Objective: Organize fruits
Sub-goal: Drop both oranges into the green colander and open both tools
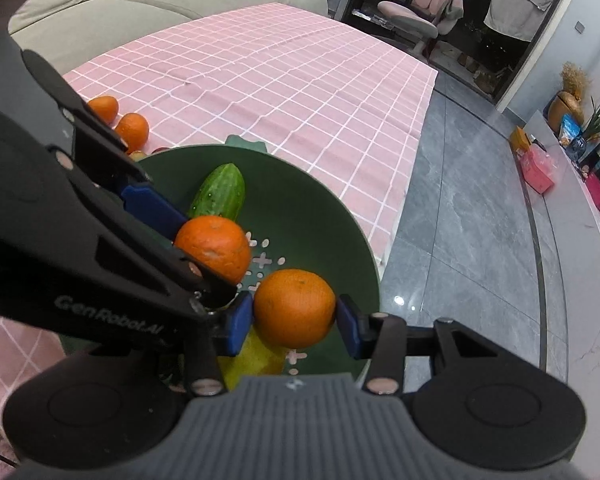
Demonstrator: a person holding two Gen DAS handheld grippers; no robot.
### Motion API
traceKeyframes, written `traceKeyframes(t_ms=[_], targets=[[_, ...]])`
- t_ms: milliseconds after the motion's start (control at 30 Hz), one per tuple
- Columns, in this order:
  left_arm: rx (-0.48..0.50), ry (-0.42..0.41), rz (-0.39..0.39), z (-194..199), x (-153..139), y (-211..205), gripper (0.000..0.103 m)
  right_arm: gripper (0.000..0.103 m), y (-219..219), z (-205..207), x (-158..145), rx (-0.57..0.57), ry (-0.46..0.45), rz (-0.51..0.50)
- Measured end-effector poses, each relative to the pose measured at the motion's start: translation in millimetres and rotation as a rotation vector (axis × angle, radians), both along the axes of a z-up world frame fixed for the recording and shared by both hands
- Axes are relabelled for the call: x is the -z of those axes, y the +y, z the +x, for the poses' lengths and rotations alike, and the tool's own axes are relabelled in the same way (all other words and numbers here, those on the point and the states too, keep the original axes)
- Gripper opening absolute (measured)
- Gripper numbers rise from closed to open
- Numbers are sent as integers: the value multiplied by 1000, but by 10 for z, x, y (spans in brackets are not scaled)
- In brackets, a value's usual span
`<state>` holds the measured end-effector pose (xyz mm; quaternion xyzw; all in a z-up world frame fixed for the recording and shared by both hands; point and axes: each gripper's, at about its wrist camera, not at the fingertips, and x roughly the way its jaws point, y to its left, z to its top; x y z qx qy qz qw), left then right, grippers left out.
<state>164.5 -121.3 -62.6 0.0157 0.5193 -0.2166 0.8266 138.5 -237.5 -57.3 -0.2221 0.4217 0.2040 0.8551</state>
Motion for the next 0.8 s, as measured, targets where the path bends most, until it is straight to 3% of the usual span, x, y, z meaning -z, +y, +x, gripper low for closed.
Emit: traceKeyframes(t_ms=[200,467,633,733,800], targets=[[-26,10,-33,1,-7,55,49,44,40,62,49,-12,7,-23],[-57,17,-61,-9,-30,135,63,44,58,105,25,-22,28,-23],[-71,12,-75,-19,-116,163,74,60,53,58,-24,-6,9,-48],[-87,12,-77,-32,-178,204,74,71,29,11,-93,6,-14,-61],[-96,-6,-78,-61,-227,235,74,72,20,-18,-153,13,-30,-66]])
